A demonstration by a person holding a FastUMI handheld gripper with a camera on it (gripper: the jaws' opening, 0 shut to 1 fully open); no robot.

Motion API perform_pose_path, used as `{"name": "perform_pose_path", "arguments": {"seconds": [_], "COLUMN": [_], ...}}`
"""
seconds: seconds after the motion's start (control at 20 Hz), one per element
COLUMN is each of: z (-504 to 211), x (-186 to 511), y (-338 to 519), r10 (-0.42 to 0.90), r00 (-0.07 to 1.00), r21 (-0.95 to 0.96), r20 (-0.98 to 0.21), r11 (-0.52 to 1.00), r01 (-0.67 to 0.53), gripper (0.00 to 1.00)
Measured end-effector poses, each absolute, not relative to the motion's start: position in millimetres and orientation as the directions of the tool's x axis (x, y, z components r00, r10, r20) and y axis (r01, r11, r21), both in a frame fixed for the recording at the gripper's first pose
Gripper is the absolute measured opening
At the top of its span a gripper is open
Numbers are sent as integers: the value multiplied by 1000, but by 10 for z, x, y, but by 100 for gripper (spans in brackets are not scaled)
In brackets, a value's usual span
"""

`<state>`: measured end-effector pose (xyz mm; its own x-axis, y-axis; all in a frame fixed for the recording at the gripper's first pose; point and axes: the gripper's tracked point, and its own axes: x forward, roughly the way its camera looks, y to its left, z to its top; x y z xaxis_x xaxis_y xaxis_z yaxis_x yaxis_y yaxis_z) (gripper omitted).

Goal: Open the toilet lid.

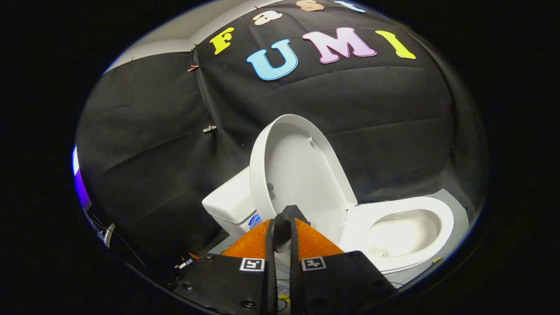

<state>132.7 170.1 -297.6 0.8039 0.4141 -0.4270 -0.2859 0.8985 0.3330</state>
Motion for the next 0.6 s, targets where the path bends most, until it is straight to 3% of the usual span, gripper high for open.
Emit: {"name": "perform_pose_path", "arguments": {"seconds": [0.6], "z": [-3029], "x": [1350], "y": [1855], "r10": [424], "r00": [798], "r21": [323], "r20": [-429], "r11": [897], "r01": [-304], "gripper": [16]}}
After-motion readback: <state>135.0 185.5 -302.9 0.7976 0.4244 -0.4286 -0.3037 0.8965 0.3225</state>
